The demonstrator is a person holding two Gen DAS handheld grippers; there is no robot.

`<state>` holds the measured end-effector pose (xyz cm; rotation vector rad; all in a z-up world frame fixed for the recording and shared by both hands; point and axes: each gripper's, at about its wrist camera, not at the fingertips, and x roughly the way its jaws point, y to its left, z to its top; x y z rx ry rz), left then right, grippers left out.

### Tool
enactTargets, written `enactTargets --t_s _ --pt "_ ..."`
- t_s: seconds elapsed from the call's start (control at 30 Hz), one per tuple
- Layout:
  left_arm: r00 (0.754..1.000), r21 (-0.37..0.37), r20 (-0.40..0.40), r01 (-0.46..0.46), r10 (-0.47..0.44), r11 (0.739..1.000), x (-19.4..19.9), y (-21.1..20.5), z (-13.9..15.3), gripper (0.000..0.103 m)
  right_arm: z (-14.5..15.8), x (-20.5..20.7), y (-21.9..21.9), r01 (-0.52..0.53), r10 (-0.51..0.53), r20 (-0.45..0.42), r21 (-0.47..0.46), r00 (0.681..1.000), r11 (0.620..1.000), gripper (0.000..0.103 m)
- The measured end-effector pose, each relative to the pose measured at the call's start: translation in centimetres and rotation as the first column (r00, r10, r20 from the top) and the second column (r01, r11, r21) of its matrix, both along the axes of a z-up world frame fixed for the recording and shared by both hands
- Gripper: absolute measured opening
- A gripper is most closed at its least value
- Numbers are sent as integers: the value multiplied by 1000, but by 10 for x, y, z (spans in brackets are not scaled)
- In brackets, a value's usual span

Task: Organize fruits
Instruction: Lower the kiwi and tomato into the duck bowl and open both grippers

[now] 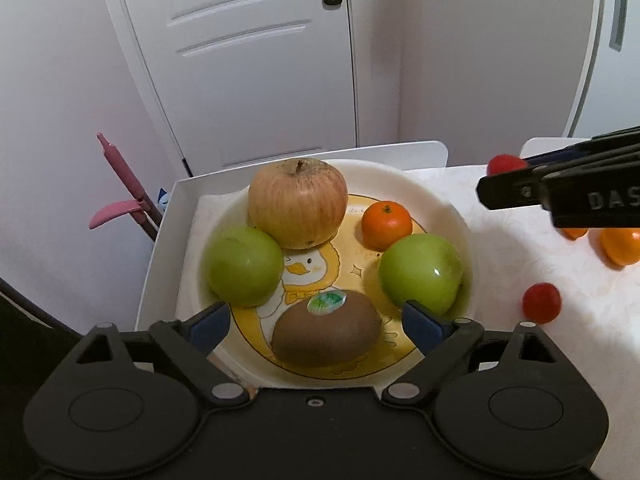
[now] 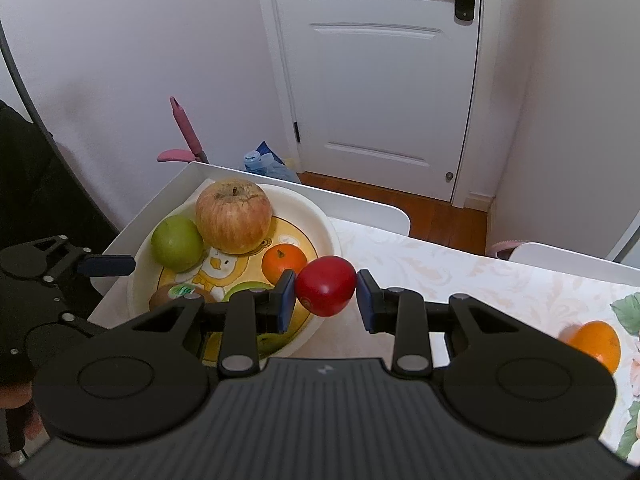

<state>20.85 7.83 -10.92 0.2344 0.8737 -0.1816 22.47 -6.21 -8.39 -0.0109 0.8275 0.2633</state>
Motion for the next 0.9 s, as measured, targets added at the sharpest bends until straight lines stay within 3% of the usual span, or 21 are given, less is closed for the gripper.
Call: enactTargets --t_s 0.6,0.63,0.67,0.77,0.9 --pt "997 -63 -4 -73 73 995 -17 23 14 97 -21 37 15 -43 45 -85 20 995 999 49" --pt "997 -65 -3 -78 78 995 -17 24 15 97 -21 36 15 -41 43 -77 20 996 999 53" --pt "997 -66 -3 -81 81 995 -19 25 15 97 -20 36 16 -46 48 -72 25 996 999 67" --pt "996 -64 -1 -90 91 994 -21 27 15 97 -15 29 19 -54 55 -39 15 998 998 93" --pt "995 -69 3 -98 99 993 -25 28 17 97 -14 17 21 -63 63 -21 -25 998 998 99"
